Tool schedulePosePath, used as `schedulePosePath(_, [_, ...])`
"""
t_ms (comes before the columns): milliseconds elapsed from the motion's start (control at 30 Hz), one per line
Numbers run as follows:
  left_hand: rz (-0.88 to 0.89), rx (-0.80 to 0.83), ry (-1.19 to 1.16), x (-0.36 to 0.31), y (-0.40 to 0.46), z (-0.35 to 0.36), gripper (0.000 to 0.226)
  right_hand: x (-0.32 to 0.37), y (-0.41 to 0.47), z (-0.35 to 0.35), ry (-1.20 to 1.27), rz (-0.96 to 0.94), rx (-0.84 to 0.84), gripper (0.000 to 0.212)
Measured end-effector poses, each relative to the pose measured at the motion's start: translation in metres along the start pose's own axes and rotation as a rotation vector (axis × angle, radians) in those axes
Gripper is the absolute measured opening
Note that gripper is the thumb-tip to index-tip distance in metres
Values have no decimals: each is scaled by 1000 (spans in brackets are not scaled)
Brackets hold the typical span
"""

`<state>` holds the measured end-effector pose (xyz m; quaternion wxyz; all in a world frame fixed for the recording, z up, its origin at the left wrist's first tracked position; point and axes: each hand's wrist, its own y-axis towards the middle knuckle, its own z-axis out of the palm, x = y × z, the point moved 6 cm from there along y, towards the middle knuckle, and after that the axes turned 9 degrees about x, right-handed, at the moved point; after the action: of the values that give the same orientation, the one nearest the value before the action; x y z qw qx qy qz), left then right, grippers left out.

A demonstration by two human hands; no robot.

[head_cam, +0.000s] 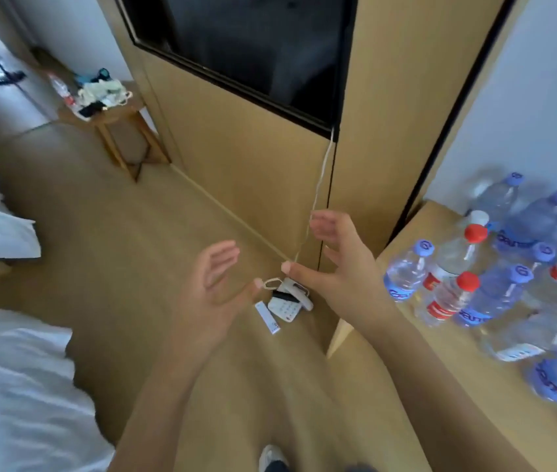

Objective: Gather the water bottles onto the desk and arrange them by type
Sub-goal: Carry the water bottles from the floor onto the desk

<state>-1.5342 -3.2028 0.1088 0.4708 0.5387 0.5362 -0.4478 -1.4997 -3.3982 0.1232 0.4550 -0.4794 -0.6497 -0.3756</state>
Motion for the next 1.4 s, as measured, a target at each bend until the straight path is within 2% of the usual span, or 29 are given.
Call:
schedulePosePath(300, [-92, -331, 97, 41, 18, -173, 52, 28, 127, 164, 53, -32, 313, 70])
schedulePosePath(533, [-184, -469, 129, 88, 112, -266, 51, 14, 282, 255, 55, -61, 465, 70])
schedulePosePath(867, [-238, -559, 184, 104, 304, -402, 47, 37, 527, 349, -11, -78, 599, 67])
schedulePosePath(1033, [-273, -627, 142, 131, 373, -485, 45, 48, 627, 423, -43, -82, 677, 64])
schedulePosePath(1233, [-297, -649, 128, 176, 479, -623, 42, 59, 760, 542, -71, -87, 690, 65])
schedulePosePath(1400, [-261, -613, 182, 178, 575, -755, 41, 97, 875, 639, -64, -69, 665, 63])
